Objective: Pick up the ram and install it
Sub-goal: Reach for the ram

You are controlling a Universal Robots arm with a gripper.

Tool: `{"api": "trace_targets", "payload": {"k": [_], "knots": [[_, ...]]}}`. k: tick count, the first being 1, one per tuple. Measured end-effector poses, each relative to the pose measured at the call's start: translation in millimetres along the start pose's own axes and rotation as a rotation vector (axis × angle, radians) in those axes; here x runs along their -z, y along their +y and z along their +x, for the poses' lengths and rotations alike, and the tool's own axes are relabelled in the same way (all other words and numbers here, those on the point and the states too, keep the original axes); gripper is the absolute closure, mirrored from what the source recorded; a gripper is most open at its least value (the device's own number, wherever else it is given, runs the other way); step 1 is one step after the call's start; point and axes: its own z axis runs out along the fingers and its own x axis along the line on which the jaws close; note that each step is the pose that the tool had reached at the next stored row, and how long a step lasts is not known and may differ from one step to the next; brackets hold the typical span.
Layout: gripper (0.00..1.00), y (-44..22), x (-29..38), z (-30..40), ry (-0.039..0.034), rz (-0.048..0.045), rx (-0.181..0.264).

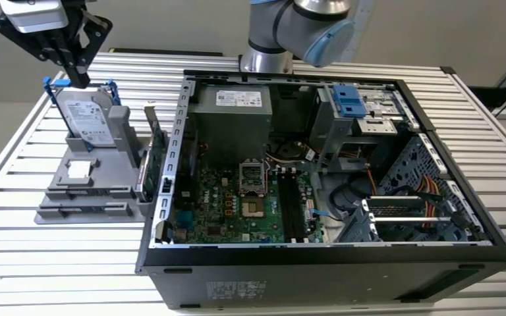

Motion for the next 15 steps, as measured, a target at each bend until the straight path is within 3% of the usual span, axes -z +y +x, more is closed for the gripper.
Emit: {"api": "trace_targets", "payload": {"k": [15], "knots": [[1.0,-0.3,0.0,4.7,0.0,0.0,0.0]]}}
